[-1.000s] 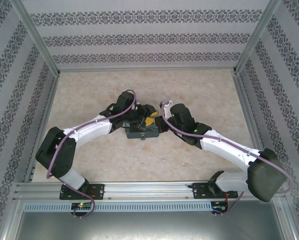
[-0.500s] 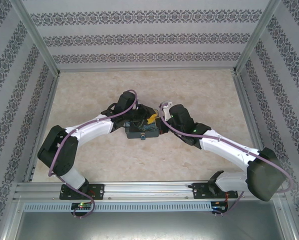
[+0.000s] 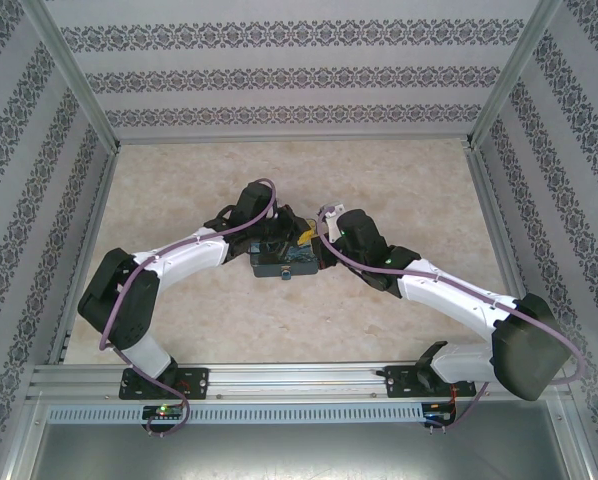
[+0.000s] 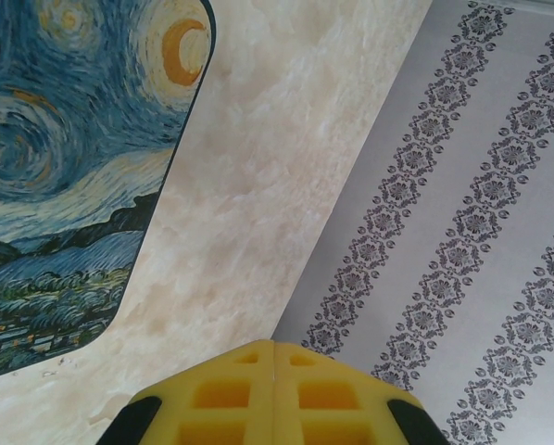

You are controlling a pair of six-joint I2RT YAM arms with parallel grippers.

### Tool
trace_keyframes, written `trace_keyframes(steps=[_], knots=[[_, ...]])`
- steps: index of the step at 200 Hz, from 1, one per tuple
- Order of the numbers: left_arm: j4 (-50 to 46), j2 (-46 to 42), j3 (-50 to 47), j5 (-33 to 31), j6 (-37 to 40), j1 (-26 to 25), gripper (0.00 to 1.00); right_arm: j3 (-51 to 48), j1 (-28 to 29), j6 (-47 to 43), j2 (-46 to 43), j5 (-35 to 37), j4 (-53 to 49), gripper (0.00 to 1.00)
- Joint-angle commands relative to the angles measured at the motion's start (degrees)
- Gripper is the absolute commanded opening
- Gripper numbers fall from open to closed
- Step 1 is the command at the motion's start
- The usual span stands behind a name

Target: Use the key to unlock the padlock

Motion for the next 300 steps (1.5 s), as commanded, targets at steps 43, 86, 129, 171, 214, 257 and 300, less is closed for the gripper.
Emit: trace_keyframes(steps=[43, 86, 129, 171, 214, 257, 300], knots=[[0.17, 0.57, 2.99, -0.30, 14.34, 1.36, 0.00, -0.52, -7.98, 9.71, -6.85, -8.63, -0.10, 0.57], [7.08, -1.67, 0.95, -0.22, 30.45, 4.90, 0.00, -5.21, -16.60, 24.44, -12.19, -17.43, 4.88, 0.72], [19.34, -3.62, -3.65, 1.41, 41.49, 6.34, 0.00, -5.20, -18.65, 37.42, -7.80, -24.70, 15.92, 0.72], [29.87, -4.53, -8.40, -1.36, 39.82, 7.20, 0.00, -4.76, -18.50, 49.75, -1.91, -27.95, 28.24, 0.71], [32.60, -4.49, -9.00, -3.80, 35.98, 7.17, 0.00, -5.94, -16.30, 59.39, 2.65, -26.88, 36.06, 0.71], [38.72, -4.64, -11.91, -7.80, 29.97, 7.17, 0.00, -6.87, -11.73, 65.77, 7.32, -23.68, 44.19, 0.71], [40.43, -5.66, -13.43, -9.52, 28.10, 7.14, 0.00, -6.30, -8.61, 70.10, 11.27, -19.22, 50.34, 0.70]])
